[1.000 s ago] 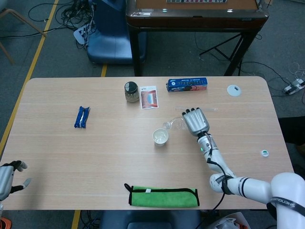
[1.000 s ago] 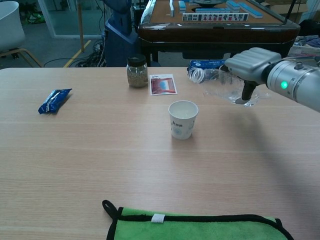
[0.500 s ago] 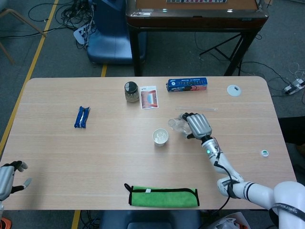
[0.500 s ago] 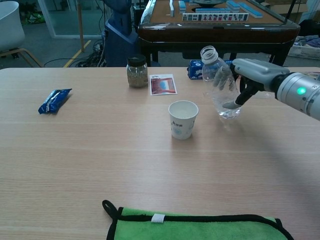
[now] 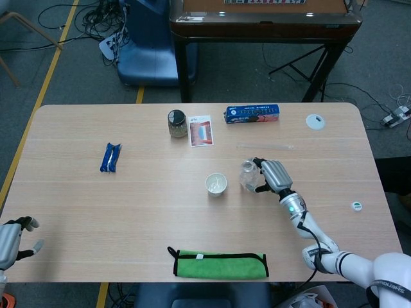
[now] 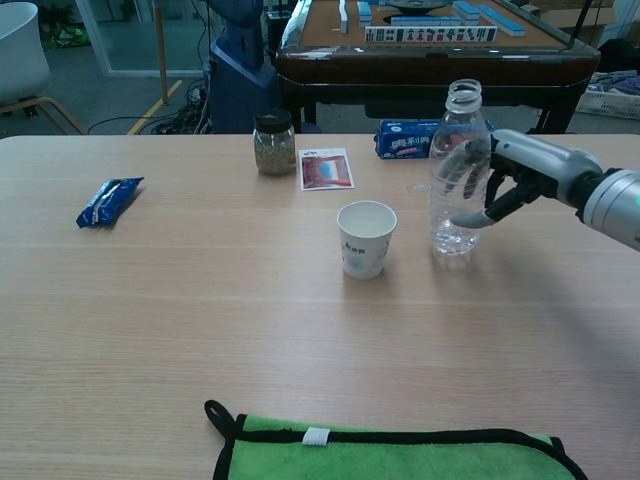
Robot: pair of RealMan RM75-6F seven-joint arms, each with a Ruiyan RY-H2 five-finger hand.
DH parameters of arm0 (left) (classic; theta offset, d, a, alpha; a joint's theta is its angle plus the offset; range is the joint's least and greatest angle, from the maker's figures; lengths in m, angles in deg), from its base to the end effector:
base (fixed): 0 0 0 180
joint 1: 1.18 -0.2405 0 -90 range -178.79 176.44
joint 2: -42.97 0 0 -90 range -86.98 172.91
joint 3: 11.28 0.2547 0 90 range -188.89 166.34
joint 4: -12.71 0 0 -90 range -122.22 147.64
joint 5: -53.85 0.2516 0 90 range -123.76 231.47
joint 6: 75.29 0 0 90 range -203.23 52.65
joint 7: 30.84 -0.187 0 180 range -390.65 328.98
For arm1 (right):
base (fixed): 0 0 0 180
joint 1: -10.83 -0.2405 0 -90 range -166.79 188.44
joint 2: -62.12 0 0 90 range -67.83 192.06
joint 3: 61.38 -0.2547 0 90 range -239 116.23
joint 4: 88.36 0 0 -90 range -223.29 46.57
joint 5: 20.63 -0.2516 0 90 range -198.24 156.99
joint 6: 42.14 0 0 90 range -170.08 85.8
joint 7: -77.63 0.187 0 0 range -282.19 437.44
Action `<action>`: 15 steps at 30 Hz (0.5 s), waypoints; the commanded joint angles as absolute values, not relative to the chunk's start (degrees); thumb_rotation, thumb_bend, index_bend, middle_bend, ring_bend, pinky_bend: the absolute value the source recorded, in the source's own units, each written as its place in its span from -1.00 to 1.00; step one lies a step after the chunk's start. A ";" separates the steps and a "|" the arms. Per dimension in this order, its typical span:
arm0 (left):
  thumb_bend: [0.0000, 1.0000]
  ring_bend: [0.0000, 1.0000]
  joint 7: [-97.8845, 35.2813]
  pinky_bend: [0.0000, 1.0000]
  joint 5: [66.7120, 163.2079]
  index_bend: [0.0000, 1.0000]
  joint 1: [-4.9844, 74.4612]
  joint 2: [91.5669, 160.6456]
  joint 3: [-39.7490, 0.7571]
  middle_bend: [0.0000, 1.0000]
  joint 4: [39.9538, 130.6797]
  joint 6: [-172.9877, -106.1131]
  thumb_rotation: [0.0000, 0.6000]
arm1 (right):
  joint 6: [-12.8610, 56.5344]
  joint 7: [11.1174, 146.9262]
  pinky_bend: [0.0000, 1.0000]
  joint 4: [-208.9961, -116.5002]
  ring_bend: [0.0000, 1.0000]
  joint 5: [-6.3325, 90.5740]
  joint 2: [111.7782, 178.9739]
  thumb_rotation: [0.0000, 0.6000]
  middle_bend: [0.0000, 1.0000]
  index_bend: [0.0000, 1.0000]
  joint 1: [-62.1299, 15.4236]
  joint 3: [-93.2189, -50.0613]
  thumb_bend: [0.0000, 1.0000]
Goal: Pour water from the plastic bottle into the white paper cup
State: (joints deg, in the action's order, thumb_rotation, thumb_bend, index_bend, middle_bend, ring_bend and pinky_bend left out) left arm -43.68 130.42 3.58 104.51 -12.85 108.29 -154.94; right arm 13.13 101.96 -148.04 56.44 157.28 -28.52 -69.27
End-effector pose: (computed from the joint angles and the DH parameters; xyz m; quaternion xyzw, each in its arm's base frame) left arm -0.3550 0.2170 0.1201 -0.6085 -0.3956 -0.2602 0.6368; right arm -0.2201 -0.4242 -0.0687 0.6340 -0.5101 0.4573 0.3588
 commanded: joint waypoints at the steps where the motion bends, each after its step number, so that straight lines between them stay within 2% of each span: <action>1: -0.63 -0.04 -43.74 0.37 130.40 -0.09 3.58 104.52 -12.85 -0.03 108.31 -154.94 1.00 | 13.08 103.68 -0.04 -146.87 -0.09 57.44 157.51 1.00 0.10 0.17 -27.88 -68.69 -0.35; 8: -0.63 -0.04 -43.97 0.37 130.40 -0.09 3.60 104.55 -12.84 -0.03 108.37 -154.97 1.00 | 12.96 108.17 -0.04 -144.73 -0.12 59.05 158.25 1.00 0.07 0.17 -27.24 -68.07 -0.40; 15: -0.63 -0.04 -43.96 0.37 130.31 -0.09 3.62 104.56 -12.80 -0.03 108.33 -154.83 1.00 | 12.79 111.74 -0.04 -143.40 -0.21 60.47 158.38 1.00 -0.02 0.16 -27.03 -67.66 -0.63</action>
